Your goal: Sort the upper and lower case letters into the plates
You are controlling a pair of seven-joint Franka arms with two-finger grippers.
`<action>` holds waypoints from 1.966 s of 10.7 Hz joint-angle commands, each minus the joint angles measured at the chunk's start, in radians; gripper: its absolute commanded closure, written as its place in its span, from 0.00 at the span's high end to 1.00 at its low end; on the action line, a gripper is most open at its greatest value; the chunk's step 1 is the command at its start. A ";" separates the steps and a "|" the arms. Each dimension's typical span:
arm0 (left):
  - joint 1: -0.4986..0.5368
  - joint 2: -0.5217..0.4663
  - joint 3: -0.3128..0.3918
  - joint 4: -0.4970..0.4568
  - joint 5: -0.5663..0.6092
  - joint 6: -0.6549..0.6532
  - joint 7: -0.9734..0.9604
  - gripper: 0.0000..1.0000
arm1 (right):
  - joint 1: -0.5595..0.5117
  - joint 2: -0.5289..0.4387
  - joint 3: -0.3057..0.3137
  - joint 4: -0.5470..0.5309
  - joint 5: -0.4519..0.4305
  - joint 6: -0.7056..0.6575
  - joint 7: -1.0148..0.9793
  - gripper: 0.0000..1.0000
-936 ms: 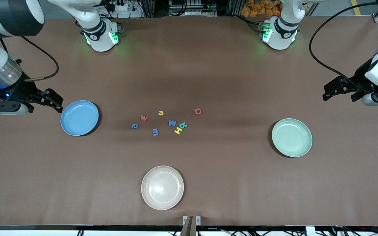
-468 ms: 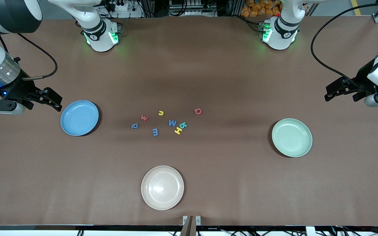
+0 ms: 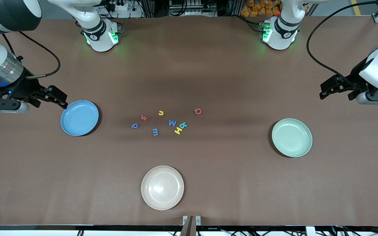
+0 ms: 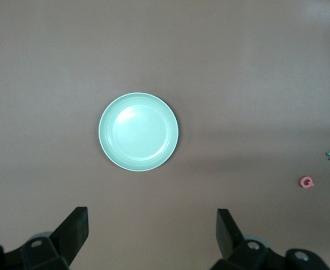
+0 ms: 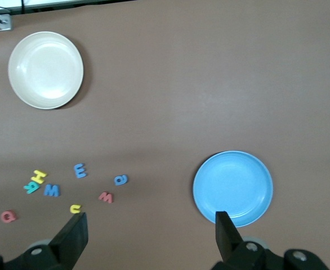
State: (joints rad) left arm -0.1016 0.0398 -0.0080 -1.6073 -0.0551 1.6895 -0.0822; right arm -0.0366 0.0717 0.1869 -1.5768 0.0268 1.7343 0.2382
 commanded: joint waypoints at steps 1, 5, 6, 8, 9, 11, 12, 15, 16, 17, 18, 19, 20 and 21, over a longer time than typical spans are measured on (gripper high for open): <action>-0.029 0.044 -0.003 0.006 0.012 -0.001 -0.004 1.00 | -0.020 0.005 0.002 0.012 0.033 -0.002 0.004 1.00; -0.137 0.132 -0.046 0.030 -0.003 0.013 -0.011 1.00 | -0.022 0.023 0.002 0.014 0.025 0.011 0.003 1.00; -0.168 0.164 -0.055 0.032 -0.037 0.024 -0.040 1.00 | -0.026 0.025 0.002 0.012 0.028 0.010 0.001 1.00; -0.261 0.192 -0.056 0.032 -0.031 0.064 -0.190 1.00 | -0.026 0.028 0.000 0.009 0.031 -0.001 0.003 1.00; -0.326 0.206 -0.055 0.024 -0.031 0.094 -0.274 1.00 | -0.026 0.034 0.000 0.009 0.031 -0.001 0.003 1.00; -0.438 0.300 -0.055 0.026 0.029 0.142 -0.567 1.00 | -0.014 0.069 0.002 0.009 0.035 -0.021 0.003 1.00; -0.469 0.330 -0.056 0.027 0.035 0.186 -0.650 1.00 | 0.001 0.076 0.003 0.004 0.035 -0.030 0.003 1.00; -0.539 0.497 -0.063 0.027 0.023 0.396 -0.883 1.00 | 0.034 0.098 0.005 0.000 0.035 -0.039 0.007 1.00; -0.553 0.531 -0.061 0.030 0.024 0.430 -0.949 1.00 | 0.044 0.106 0.005 -0.002 0.035 -0.045 0.006 1.00; -0.552 0.534 -0.063 0.030 0.021 0.435 -0.965 1.00 | 0.044 0.120 0.005 0.003 0.033 -0.050 0.003 1.00; -0.564 0.563 -0.063 0.029 0.026 0.450 -0.969 1.00 | 0.046 0.149 0.005 0.003 0.034 -0.048 0.004 1.00; -0.598 0.612 -0.059 0.038 0.026 0.484 -0.970 1.00 | 0.050 0.184 0.005 0.000 0.035 -0.048 0.018 1.00; -0.610 0.629 -0.059 0.049 0.029 0.498 -0.999 1.00 | 0.073 0.236 0.006 0.000 0.036 -0.041 0.016 1.00; -0.616 0.624 -0.059 0.046 0.038 0.498 -1.025 1.00 | 0.108 0.265 0.005 0.000 0.035 -0.027 0.019 1.00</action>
State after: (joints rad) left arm -0.6952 0.6485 -0.0761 -1.5926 -0.0458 2.1861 -1.0516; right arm 0.0253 0.2754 0.1927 -1.5950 0.0478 1.6973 0.2387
